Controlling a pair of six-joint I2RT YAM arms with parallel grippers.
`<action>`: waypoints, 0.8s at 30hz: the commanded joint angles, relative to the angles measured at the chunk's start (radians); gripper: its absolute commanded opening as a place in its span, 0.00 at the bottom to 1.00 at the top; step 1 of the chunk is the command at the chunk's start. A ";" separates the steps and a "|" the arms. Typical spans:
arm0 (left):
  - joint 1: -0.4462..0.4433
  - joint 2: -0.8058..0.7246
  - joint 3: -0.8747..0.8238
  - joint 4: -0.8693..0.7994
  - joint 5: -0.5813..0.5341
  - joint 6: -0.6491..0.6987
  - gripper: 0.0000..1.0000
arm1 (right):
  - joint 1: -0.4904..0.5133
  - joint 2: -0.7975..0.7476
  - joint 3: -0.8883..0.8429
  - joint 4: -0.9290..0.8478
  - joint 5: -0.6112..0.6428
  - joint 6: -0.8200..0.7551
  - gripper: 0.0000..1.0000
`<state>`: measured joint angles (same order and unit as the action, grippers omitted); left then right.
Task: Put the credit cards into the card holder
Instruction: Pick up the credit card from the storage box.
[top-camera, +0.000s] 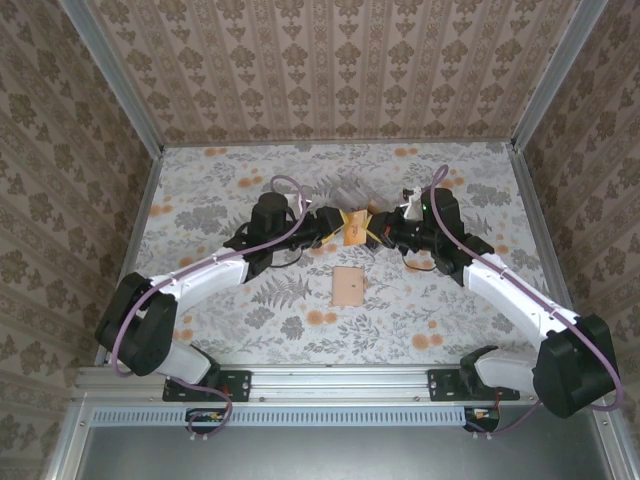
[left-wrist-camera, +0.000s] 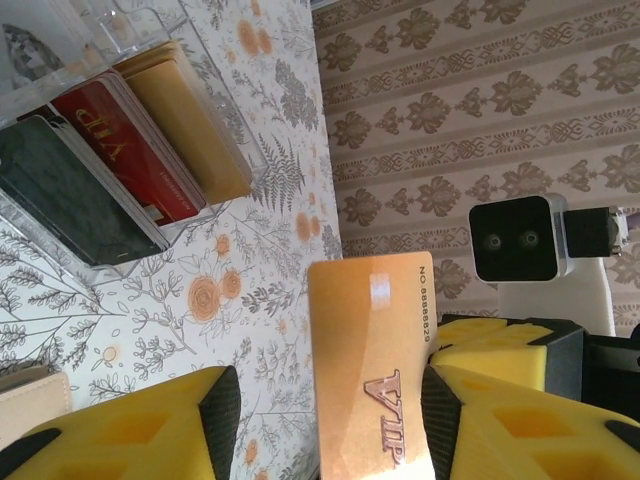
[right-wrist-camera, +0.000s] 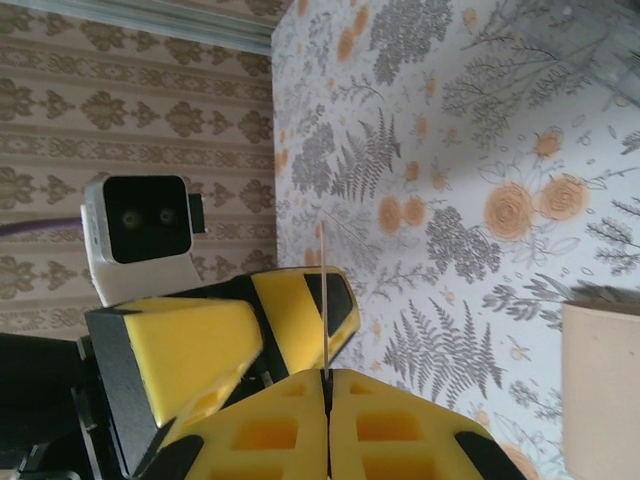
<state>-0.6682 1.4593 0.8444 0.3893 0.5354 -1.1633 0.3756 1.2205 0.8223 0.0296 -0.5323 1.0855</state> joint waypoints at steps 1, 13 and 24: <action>-0.006 0.009 -0.003 0.043 0.018 -0.012 0.54 | 0.005 0.020 -0.017 0.089 -0.024 0.055 0.08; 0.006 0.031 -0.003 0.113 0.044 -0.072 0.32 | 0.005 0.047 -0.032 0.076 -0.019 0.090 0.11; 0.032 0.020 -0.028 0.109 0.045 -0.141 0.00 | 0.005 0.086 -0.034 0.179 -0.084 0.138 0.20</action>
<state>-0.6434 1.4929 0.8352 0.4725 0.5625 -1.2739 0.3759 1.3006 0.7929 0.1333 -0.5564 1.1980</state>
